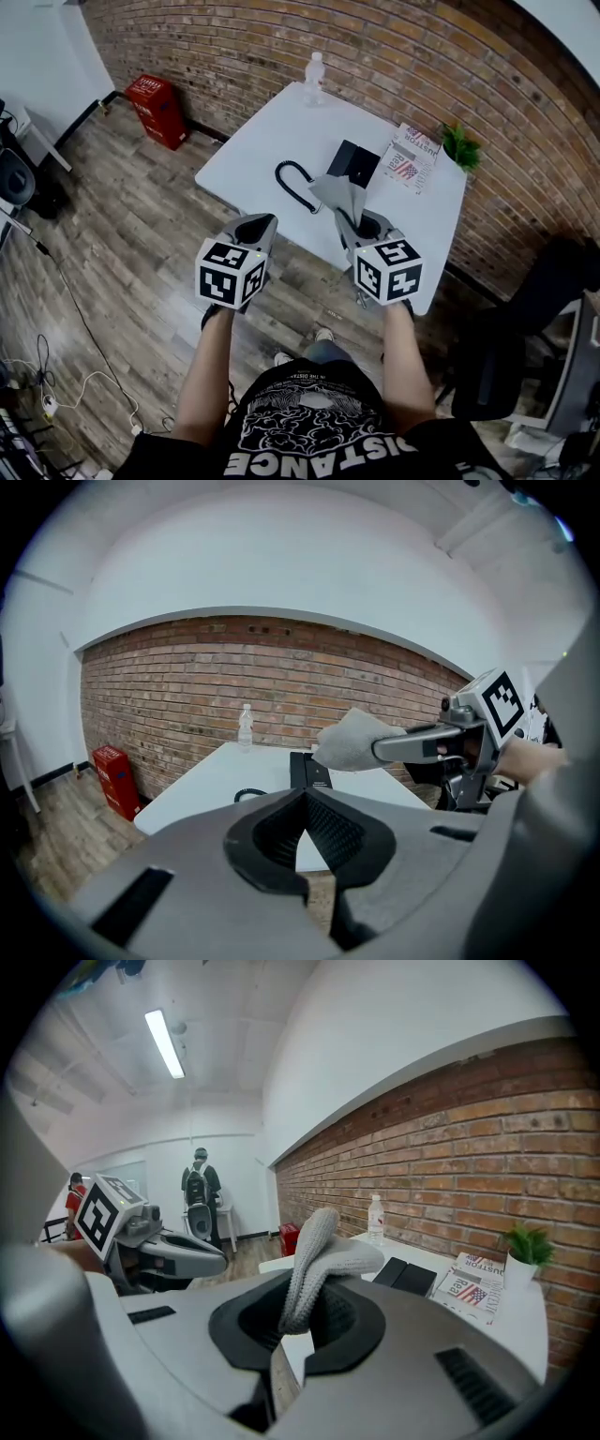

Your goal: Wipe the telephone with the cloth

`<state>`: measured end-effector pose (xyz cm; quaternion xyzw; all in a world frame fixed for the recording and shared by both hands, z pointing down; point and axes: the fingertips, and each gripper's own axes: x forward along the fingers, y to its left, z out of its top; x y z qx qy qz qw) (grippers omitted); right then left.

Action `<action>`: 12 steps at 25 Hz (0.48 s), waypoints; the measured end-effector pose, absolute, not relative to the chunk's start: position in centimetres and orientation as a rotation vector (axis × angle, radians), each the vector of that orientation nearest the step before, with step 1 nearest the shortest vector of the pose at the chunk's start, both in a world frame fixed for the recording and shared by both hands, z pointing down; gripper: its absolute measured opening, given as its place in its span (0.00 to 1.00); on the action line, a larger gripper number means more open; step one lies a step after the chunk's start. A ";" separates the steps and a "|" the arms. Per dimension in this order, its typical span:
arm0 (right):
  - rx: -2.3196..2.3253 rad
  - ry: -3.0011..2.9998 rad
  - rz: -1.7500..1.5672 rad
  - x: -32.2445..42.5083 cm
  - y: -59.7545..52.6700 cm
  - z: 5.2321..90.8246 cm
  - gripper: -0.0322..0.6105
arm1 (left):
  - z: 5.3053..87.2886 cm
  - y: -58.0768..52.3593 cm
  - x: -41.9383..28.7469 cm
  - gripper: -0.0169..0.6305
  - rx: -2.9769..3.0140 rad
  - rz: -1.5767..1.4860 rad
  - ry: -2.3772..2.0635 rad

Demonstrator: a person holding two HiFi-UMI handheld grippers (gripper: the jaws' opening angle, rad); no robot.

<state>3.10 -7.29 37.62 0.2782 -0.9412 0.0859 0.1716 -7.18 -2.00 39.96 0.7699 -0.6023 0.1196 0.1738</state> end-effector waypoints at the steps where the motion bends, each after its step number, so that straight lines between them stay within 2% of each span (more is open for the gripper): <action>1: 0.797 -2.671 0.242 3.0 -7.8 37.6 0.07 | 40.0 -2.5 -7.2 0.03 2.187 0.343 -1.704; 12: 0.877 -2.645 0.230 2.7 -17.9 38.2 0.07 | 42.2 -11.0 -8.2 0.03 2.208 0.386 -1.641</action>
